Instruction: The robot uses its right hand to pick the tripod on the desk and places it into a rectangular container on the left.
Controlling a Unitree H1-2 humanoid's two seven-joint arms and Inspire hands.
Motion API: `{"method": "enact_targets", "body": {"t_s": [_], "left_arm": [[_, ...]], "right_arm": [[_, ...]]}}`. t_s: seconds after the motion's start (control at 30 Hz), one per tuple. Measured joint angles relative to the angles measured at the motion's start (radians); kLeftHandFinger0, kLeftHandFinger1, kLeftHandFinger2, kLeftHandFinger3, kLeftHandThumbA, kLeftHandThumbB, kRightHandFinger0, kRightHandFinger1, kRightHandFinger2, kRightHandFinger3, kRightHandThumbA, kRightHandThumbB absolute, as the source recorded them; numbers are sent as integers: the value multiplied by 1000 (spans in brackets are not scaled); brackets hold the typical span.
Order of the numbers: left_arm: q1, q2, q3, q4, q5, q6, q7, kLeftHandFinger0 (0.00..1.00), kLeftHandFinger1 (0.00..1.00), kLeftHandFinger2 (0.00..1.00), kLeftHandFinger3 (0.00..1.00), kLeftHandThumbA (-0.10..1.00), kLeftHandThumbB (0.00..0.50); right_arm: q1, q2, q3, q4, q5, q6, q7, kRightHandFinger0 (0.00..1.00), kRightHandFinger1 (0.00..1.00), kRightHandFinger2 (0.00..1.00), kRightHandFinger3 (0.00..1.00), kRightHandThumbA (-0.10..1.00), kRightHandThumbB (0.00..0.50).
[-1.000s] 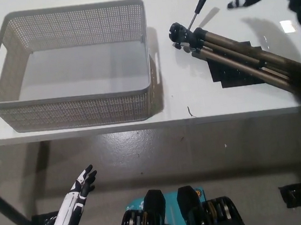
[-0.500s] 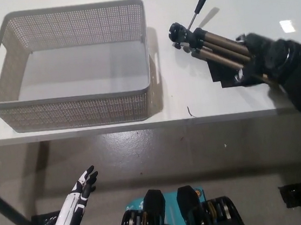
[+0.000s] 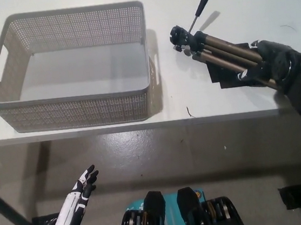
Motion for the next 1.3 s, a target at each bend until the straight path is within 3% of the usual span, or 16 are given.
{"method": "enact_targets", "body": {"t_s": [0.03,0.1,0.17,0.33,0.43,0.53,0.57,0.63,0.67,0.7,0.73,0.83,1.03,1.13,1.17,1.3], "left_arm": [[-2,0,0,2,1,0,0,1000,1000,1000,1000,1000,500],[-4,0,0,7,4,0,0,1000,1000,1000,1000,1000,500],[-5,0,-1,10,5,0,0,1000,1000,1000,1000,1000,500],[-17,1,-3,14,11,-1,0,1000,1000,1000,1000,1000,500],[-26,2,-5,14,15,-4,0,1000,1000,1000,1000,1000,500],[-30,3,-6,13,19,-7,0,1000,1000,1000,1000,1000,500],[-29,4,-6,13,19,-7,0,1000,1000,1000,1000,1000,500],[-29,5,-7,13,20,-7,0,1000,1000,1000,1000,1000,500],[-30,5,-7,13,20,-8,0,1000,1000,1000,1000,1000,500],[-30,5,-8,14,20,-8,0,1000,1000,1000,1000,1000,500],[-30,5,-9,14,20,-8,0,1000,1000,1000,1000,1000,500],[-34,5,-10,14,21,-8,0,1000,1000,1000,1000,1000,500],[-34,5,-12,18,24,-7,0,1000,1000,1000,1000,1000,500],[-34,5,-12,23,25,-7,0,1000,1000,1000,1000,1000,500],[-34,5,-12,23,25,-7,0,1000,1000,1000,1000,1000,500],[-34,5,-15,26,26,-7,0,1000,1000,1000,1000,1000,500]], "right_arm": [[5,2,-1,0,0,-10,-25,61,233,361,414,-100,178],[14,3,-2,0,-1,-26,-77,24,434,761,673,-100,173],[19,2,-2,1,-2,-50,-129,81,613,995,886,-100,186],[30,-2,0,2,-9,-107,-239,55,574,921,978,-100,215],[35,-3,9,7,-18,-138,-271,7,474,805,788,-100,198],[42,-5,22,8,-29,-173,-305,67,528,854,839,-100,137],[44,-6,26,8,-33,-183,-313,86,519,803,782,-100,184],[47,-10,33,7,-42,-201,-325,57,444,656,631,-100,157],[47,-13,35,4,-46,-208,-330,7,385,675,623,-100,126],[48,-15,36,1,-48,-212,-333,7,485,915,804,-100,134],[48,-23,38,-8,-53,-225,-337,104,628,1000,961,-100,149],[45,-50,46,-61,-71,-252,-345,13,473,852,838,-100,168],[31,-122,37,-244,-93,-270,-338,0,499,955,1000,-100,185],[31,-144,32,-350,-100,-269,-311,0,318,767,783,-100,179],[31,-150,31,-381,-102,-269,-301,0,305,766,768,-100,132],[28,-169,25,-513,-117,-268,-263,0,366,855,807,-100,170]]}}
